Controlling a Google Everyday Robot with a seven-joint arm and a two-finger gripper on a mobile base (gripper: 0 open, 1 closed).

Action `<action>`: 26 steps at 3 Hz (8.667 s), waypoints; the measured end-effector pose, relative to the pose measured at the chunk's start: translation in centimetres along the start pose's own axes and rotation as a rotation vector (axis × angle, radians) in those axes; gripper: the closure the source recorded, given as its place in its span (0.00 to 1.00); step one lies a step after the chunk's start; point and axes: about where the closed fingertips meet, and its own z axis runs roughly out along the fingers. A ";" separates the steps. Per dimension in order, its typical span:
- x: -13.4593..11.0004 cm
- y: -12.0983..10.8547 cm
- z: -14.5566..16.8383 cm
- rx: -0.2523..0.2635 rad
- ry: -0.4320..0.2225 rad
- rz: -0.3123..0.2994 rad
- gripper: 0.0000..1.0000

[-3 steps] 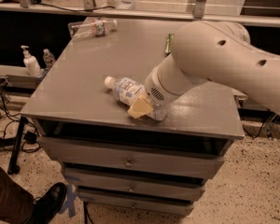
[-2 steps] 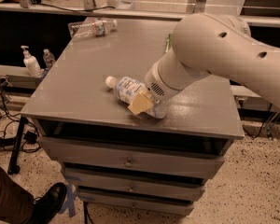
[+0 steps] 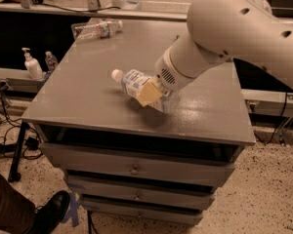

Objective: Move blue plastic bottle near water bottle

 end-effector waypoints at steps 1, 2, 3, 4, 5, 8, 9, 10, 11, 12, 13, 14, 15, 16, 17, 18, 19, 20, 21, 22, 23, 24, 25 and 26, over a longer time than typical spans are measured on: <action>-1.2 -0.6 -2.1 -0.009 -0.036 0.027 1.00; -1.2 -0.6 -2.1 -0.009 -0.036 0.027 1.00; -2.8 -1.3 -1.0 -0.008 -0.064 0.035 1.00; -5.7 -4.0 1.3 0.014 -0.089 0.064 1.00; -8.7 -8.3 3.8 0.027 -0.128 0.138 1.00; -14.0 -21.1 9.5 0.126 -0.144 0.354 1.00; -13.9 -24.3 11.2 0.157 -0.125 0.425 1.00; -14.8 -26.1 12.2 0.174 -0.132 0.468 1.00; -17.3 -26.5 12.8 0.173 -0.156 0.480 1.00; -17.9 -26.0 13.4 0.161 -0.150 0.474 1.00; -17.7 -25.9 14.3 0.157 -0.130 0.478 1.00; -17.6 -25.8 14.9 0.156 -0.115 0.483 0.82; -17.6 -25.7 15.1 0.154 -0.108 0.485 0.59; -17.9 -25.4 15.3 0.139 -0.113 0.486 0.36; -18.2 -25.0 15.2 0.118 -0.123 0.485 0.13; -18.4 -24.9 14.9 0.106 -0.129 0.485 0.00; -18.6 -24.8 14.2 0.092 -0.146 0.487 0.00; -18.7 -25.2 12.6 0.093 -0.171 0.481 0.00; -17.9 -27.2 8.2 0.131 -0.227 0.467 0.00; -16.5 -28.3 1.3 0.131 -0.318 0.414 0.00; -15.1 -26.8 -7.3 0.104 -0.456 0.321 0.00; -12.5 -23.9 -13.2 0.056 -0.588 0.240 0.00; -7.9 -20.0 -12.2 -0.085 -0.652 0.207 0.00; -5.9 -17.7 -11.4 -0.132 -0.667 0.165 0.00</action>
Offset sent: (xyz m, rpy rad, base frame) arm 0.0029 -0.0046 0.0184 0.0329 -0.0013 -0.0144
